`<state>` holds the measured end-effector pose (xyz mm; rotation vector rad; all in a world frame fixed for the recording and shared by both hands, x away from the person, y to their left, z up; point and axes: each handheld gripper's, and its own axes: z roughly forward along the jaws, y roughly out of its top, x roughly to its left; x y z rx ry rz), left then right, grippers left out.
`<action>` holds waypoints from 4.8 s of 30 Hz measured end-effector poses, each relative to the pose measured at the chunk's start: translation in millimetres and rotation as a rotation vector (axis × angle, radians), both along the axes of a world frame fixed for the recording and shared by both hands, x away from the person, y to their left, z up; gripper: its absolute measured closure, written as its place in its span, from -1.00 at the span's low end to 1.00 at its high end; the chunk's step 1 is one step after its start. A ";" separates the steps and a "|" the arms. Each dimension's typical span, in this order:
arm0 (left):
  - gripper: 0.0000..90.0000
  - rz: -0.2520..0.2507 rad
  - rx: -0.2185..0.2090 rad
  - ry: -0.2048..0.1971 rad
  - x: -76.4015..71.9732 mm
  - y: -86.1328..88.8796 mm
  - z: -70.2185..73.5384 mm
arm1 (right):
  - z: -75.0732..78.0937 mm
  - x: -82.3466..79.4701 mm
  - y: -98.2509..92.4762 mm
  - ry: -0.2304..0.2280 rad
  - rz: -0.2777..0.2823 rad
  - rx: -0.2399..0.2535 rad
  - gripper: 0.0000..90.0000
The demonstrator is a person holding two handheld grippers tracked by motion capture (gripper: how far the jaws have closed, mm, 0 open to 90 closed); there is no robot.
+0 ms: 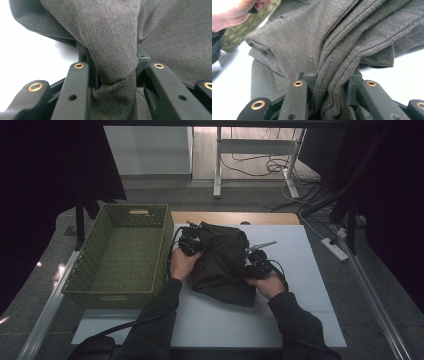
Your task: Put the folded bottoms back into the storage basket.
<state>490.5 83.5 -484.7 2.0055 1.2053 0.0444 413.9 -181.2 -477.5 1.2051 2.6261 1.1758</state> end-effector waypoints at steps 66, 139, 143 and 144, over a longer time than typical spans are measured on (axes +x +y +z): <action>0.49 0.062 0.053 -0.044 -9.1 162.9 139.9 | 105.7 14.3 140.9 -0.152 0.185 0.190 0.54; -0.49 0.304 0.169 0.067 -25.3 305.6 47.4 | 54.6 0.4 299.8 -0.271 0.293 0.012 -0.31; -0.63 0.298 0.089 0.006 -28.8 306.6 53.5 | 63.4 2.2 289.4 -0.306 0.296 0.024 -0.54; -0.69 0.299 0.070 0.002 -28.8 306.2 54.5 | 64.3 3.1 286.5 -0.301 0.299 0.031 -0.57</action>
